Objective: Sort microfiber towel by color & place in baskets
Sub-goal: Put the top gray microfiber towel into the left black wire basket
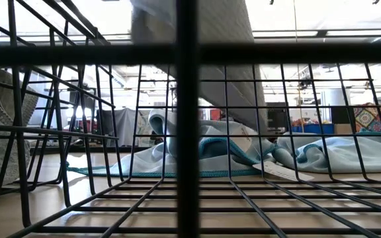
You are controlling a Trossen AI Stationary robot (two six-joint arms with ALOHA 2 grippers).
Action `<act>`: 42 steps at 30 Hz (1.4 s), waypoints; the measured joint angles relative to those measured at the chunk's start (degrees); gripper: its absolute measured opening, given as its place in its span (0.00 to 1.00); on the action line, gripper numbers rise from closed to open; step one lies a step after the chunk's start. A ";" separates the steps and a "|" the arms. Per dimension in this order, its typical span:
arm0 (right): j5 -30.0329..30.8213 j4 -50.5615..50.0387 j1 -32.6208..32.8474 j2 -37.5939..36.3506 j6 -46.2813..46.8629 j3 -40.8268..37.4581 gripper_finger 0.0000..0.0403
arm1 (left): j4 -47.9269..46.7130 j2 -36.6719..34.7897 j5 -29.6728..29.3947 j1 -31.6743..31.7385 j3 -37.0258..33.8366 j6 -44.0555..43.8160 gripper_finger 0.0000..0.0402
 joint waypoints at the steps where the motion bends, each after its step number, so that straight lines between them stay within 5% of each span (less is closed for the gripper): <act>1: -0.08 1.05 0.42 0.58 0.74 0.00 0.02 | -0.05 0.00 -0.01 0.24 0.00 -0.41 0.00; 8: 0.06 4.45 3.37 6.67 0.72 4.69 0.02 | -0.03 0.00 0.01 1.41 -0.04 -1.40 0.00; 27: -6.41 -9.63 4.99 36.36 -5.50 47.94 0.02 | -6.67 -0.59 0.13 4.06 -0.11 3.45 0.00; 42: -1.42 -11.63 2.32 38.02 -13.55 45.95 0.02 | -9.25 -5.35 0.54 4.34 -0.11 6.38 0.00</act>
